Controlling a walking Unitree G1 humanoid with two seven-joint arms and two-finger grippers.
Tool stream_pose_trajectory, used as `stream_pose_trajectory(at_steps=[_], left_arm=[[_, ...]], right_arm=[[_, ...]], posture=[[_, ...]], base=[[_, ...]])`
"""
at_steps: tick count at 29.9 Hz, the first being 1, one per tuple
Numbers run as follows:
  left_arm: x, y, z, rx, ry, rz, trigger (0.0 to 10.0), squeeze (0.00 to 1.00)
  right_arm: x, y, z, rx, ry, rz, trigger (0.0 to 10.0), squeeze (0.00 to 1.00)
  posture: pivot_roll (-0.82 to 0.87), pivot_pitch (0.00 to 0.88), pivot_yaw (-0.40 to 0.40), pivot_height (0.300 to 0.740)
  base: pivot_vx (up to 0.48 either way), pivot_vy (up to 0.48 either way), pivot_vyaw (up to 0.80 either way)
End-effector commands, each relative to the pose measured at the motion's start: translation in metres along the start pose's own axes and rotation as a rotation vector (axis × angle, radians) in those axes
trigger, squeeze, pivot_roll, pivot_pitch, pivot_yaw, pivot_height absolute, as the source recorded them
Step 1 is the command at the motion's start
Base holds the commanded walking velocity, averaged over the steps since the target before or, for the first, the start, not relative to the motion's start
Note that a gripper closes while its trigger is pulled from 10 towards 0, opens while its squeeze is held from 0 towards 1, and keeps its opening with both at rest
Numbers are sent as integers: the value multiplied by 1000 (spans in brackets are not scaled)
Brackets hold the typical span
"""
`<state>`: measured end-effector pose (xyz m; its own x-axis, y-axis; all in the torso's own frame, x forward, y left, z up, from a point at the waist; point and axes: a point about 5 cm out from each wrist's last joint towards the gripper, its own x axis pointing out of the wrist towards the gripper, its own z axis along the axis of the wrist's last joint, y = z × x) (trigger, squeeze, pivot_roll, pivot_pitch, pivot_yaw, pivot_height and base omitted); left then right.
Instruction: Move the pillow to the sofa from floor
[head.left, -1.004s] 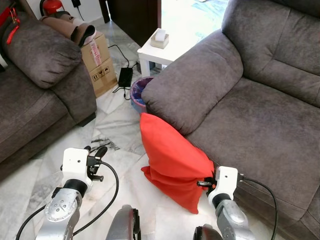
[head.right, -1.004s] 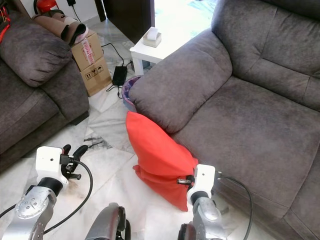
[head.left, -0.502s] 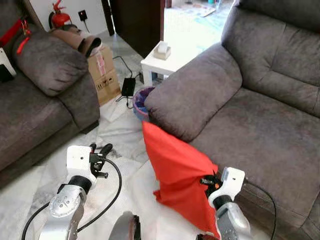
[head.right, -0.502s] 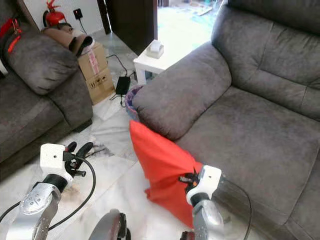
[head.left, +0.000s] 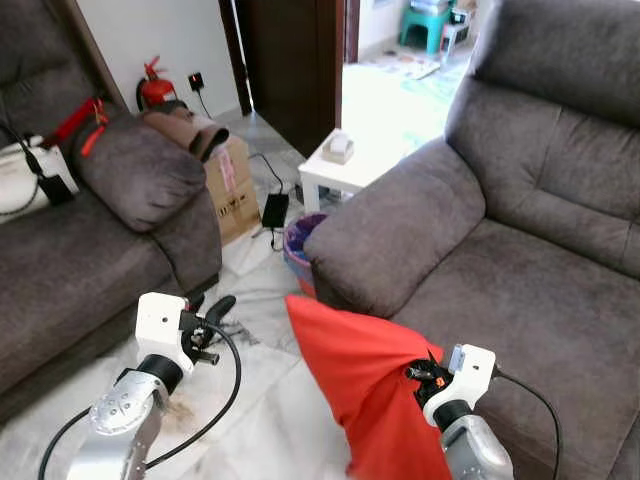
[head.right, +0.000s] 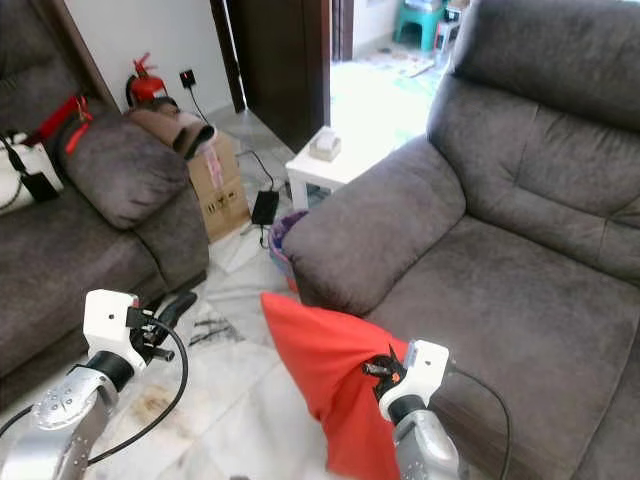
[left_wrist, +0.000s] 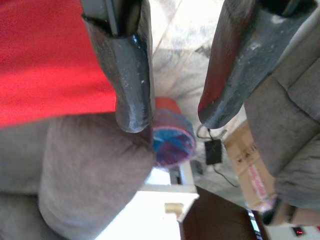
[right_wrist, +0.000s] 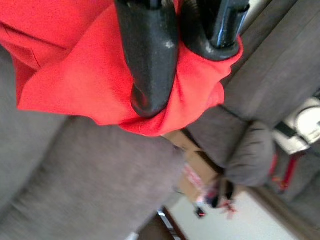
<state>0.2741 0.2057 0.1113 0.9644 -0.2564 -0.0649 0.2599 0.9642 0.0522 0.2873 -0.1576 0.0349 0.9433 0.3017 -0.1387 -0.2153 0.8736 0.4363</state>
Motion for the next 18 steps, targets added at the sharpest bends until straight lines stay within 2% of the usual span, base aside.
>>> stream_pose_trajectory(at_steps=[1, 4, 5, 6, 8, 11, 16, 18], left_arm=[[-2, 3, -9, 3, 52, -18, 10000, 0], [-4, 7, -15, 56, 107, -88, 10000, 0], [-6, 6, -18, 64, 137, -130, 10000, 0], [-11, 6, -25, 94, 195, -221, 10000, 0], [-12, 6, -27, 106, 209, -247, 10000, 0], [-18, 8, -34, 109, 272, -331, 10000, 0], [-20, 15, -37, 149, 321, -382, 10000, 0], [-21, 13, -38, 140, 350, -461, 10000, 27]], right_arm=[[9, 14, 25, -41, -89, 104, 10000, 0], [6, 10, 26, -64, -50, 152, 10000, 0], [5, 10, 25, -79, -31, 188, 10000, 0], [2, 10, 24, -131, 17, 262, 10000, 0], [2, 10, 23, -145, 33, 280, 10000, 0], [-3, 14, 20, -196, 112, 396, 10000, 0], [-4, 18, 21, -193, 144, 485, 10000, 0], [-4, 21, 23, -208, 163, 530, 10000, 0]], posture=[[80, 45, 61, 740], [87, 61, 57, 740], [87, 66, 55, 740], [88, 70, 54, 740], [89, 72, 54, 740], [91, 80, 50, 740], [96, 88, 44, 740], [96, 92, 42, 740]], base=[[0, 0, 0], [0, 0, 0], [0, 0, 0], [0, 0, 0], [0, 0, 0], [0, 0, 0], [0, 0, 0], [0, 0, 0]])
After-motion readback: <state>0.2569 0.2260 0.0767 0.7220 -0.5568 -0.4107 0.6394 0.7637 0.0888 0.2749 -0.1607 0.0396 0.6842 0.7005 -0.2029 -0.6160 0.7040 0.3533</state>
